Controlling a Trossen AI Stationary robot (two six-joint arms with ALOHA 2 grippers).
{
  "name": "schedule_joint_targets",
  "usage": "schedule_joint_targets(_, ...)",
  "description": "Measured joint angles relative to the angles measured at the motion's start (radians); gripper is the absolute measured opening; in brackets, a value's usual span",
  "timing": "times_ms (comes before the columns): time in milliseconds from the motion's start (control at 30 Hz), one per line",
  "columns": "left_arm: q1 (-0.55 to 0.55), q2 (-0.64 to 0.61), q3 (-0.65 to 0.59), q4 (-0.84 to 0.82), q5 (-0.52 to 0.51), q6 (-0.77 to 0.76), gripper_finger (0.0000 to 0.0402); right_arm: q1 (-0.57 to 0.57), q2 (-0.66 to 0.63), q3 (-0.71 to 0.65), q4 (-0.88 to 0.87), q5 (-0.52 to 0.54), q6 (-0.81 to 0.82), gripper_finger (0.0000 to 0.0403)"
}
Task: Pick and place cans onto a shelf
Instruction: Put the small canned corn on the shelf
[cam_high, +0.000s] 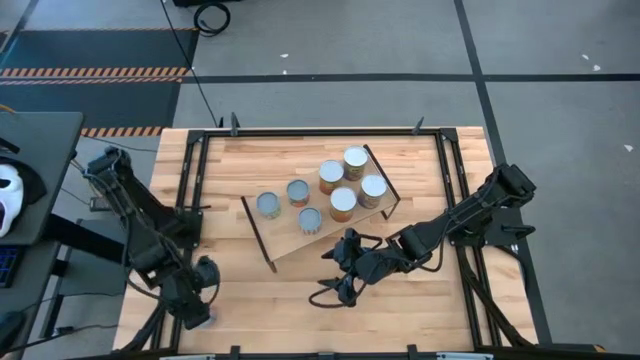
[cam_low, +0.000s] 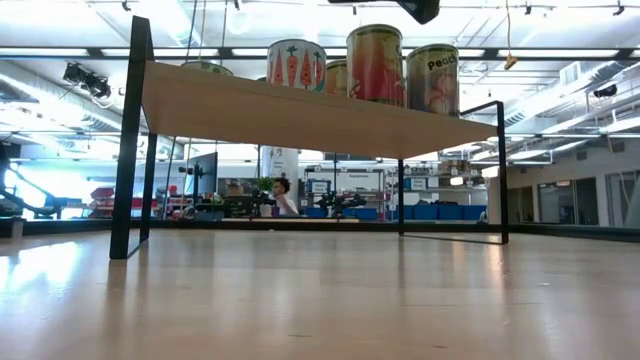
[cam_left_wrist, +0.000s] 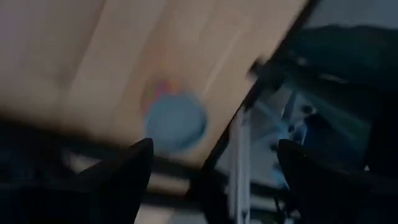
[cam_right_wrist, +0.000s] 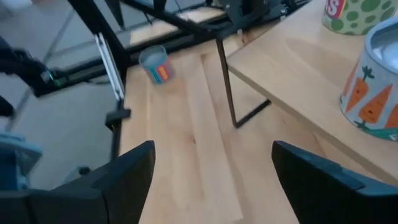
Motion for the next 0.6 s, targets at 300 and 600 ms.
schedule_joint_targets(300,-0.045,0.01,-0.141,0.103,0.105,-0.29,0.0348,0.02,0.0,0.0,0.022,0.016,0.036,0.0344)
schedule_joint_targets(600,-0.046,0.137,-0.141,0.127,0.102,-0.262,0.0348,0.025,0.0,0.0,0.01,0.019,0.06,0.0344)
